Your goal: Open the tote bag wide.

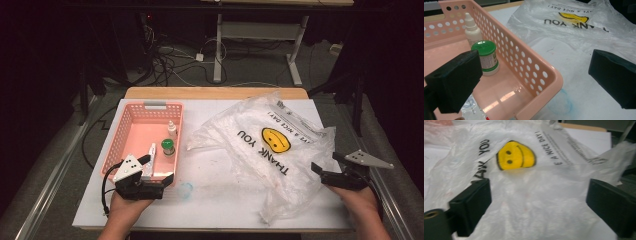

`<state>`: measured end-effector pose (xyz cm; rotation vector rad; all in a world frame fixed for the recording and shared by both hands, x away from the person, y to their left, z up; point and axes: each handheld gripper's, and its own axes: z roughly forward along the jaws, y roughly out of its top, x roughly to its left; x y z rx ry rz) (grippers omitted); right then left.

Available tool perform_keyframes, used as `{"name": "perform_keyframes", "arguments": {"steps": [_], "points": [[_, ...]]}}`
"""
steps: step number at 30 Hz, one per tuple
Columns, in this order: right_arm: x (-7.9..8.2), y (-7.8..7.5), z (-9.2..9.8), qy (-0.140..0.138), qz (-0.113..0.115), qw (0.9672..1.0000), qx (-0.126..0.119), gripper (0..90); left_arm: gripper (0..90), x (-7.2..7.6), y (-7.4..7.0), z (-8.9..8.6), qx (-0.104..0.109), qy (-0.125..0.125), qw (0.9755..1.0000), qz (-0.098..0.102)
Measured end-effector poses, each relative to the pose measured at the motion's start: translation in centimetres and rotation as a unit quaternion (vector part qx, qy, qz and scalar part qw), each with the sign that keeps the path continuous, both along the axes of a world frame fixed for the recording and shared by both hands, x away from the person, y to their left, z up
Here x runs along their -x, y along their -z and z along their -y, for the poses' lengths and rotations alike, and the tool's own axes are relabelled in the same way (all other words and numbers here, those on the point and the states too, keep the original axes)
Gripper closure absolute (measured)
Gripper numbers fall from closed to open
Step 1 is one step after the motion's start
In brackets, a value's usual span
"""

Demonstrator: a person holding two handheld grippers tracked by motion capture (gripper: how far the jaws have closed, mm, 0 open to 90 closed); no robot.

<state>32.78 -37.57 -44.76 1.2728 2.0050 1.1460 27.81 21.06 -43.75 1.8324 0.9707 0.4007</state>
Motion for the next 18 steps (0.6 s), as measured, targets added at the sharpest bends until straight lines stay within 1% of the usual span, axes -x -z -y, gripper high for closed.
{"name": "perform_keyframes", "arguments": {"steps": [1, 2, 4, 5, 6, 8, 9, 10, 12, 13, 15, 16, 17, 18], "points": [[0.1, 0.1, -0.3, -0.003, -0.003, 1.0000, -0.001, 1.8, 0.0, 0.0, 0.0, 0.0, -0.003, 0.000, 1.0000, -0.003], [0.1, 0.2, -0.8, -0.010, -0.007, 0.9999, 0.001, 0.3, 0.0, 0.0, 0.0, 0.0, -0.003, 0.000, 1.0000, -0.003], [0.2, 0.3, -1.7, -0.019, -0.013, 0.9997, 0.002, 0.2, 0.0, 0.0, 0.1, -0.1, -0.002, 0.002, 1.0000, -0.004], [0.2, 0.3, -1.7, -0.019, -0.013, 0.9997, 0.002, 0.2, 0.0, 0.0, 0.0, -0.1, 0.000, 0.003, 1.0000, -0.006], [0.2, 0.2, -2.6, -0.029, -0.015, 0.9995, 0.002, 0.2, 0.0, 0.1, -0.1, 0.0, 0.006, 0.004, 0.9999, -0.008], [0.1, -0.1, -3.4, -0.037, -0.015, 0.9992, 0.002, 0.2, 0.0, 0.3, -0.3, 0.1, 0.007, 0.003, 1.0000, -0.004], [0.0, -0.2, -4.0, -0.042, -0.013, 0.9990, 0.003, 0.2, 0.0, 0.4, -0.4, 0.3, 0.004, 0.006, 1.0000, -0.002], [0.0, -0.2, -4.0, -0.042, -0.013, 0.9990, 0.003, 0.2, 0.0, 0.4, -0.4, 0.3, 0.004, 0.006, 1.0000, -0.002], [-0.3, -0.4, -4.8, -0.048, -0.009, 0.9988, 0.003, 0.2, 0.0, 0.5, -0.5, 0.3, 0.001, 0.007, 1.0000, -0.001], [-0.6, -0.6, -5.6, -0.052, -0.007, 0.9986, 0.004, 0.2, 0.0, 0.5, -0.5, 0.3, -0.001, 0.007, 1.0000, -0.002], [-0.9, -0.8, -6.3, -0.058, -0.006, 0.9983, 0.006, 0.2, 0.0, 0.5, -0.4, 0.2, -0.001, 0.008, 1.0000, -0.004], [-0.9, -0.8, -6.3, -0.058, -0.006, 0.9983, 0.006, 0.2, 0.0, 0.5, -0.3, 0.2, 0.002, 0.008, 1.0000, -0.004], [-1.3, -0.9, -7.2, -0.066, -0.001, 0.9978, 0.007, 0.2, 0.0, 0.5, -0.3, 0.2, 0.002, 0.008, 1.0000, -0.004], [-1.3, -0.9, -7.2, -0.066, -0.001, 0.9978, 0.007, 0.2, 0.0, 0.5, -0.3, 0.2, 0.001, 0.008, 1.0000, -0.003]]}}
